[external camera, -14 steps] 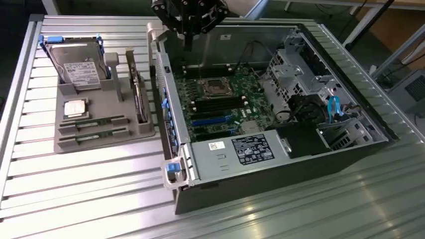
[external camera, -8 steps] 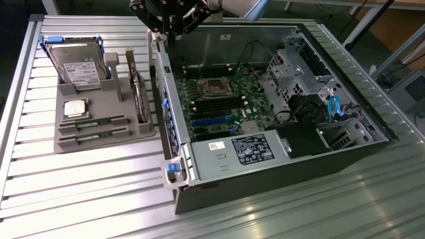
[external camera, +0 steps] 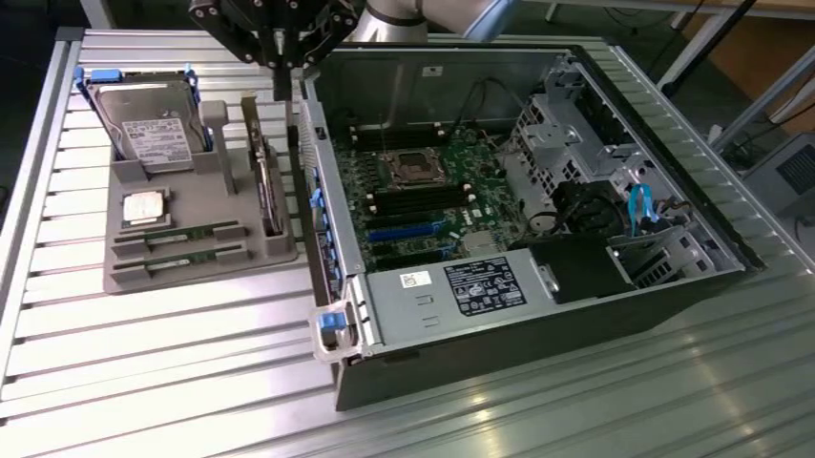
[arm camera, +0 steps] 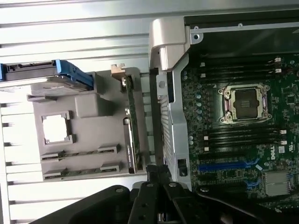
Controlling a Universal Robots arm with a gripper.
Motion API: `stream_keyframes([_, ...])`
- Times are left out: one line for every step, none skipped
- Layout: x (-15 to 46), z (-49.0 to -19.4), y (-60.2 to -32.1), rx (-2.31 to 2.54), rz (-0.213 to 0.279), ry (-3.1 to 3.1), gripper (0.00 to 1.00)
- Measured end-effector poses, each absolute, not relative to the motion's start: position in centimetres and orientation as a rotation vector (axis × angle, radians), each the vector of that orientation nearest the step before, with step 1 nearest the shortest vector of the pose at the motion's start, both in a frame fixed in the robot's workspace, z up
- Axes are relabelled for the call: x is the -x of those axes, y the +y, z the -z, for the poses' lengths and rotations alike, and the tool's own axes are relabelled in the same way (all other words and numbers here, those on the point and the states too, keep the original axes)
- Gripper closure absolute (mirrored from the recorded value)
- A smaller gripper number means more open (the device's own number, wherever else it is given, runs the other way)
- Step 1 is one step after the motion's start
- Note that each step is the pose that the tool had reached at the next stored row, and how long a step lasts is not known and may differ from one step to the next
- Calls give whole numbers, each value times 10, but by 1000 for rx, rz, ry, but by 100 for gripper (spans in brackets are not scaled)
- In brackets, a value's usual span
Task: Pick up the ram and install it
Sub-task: 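Reach for the ram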
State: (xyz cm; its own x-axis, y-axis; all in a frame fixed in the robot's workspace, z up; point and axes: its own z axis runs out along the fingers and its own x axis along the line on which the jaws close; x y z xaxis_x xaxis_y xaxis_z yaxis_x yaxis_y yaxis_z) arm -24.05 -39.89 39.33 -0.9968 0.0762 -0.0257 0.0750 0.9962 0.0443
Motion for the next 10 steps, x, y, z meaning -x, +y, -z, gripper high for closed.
stream_keyframes([247,-393,-399,-118,-68,3111,90])
stream_keyframes([256,-393,-399,-118,-67,3111,90])
stream_keyframes([264,-393,-399,-118,-68,3110,90])
stream_keyframes([272,-393,-399,-118,-68,3110,90])
stream_keyframes([282,-393,-399,-118,-67,3110,90])
stream_keyframes([294,-393,-399,-118,-68,3109,90])
stream_keyframes([303,-393,-399,-118,-67,3109,90])
stream_keyframes([307,-393,-399,-118,-68,3109,90])
stream_keyframes([318,-393,-399,-118,-68,3109,90])
stream_keyframes([326,-393,-399,-118,-68,3108,90])
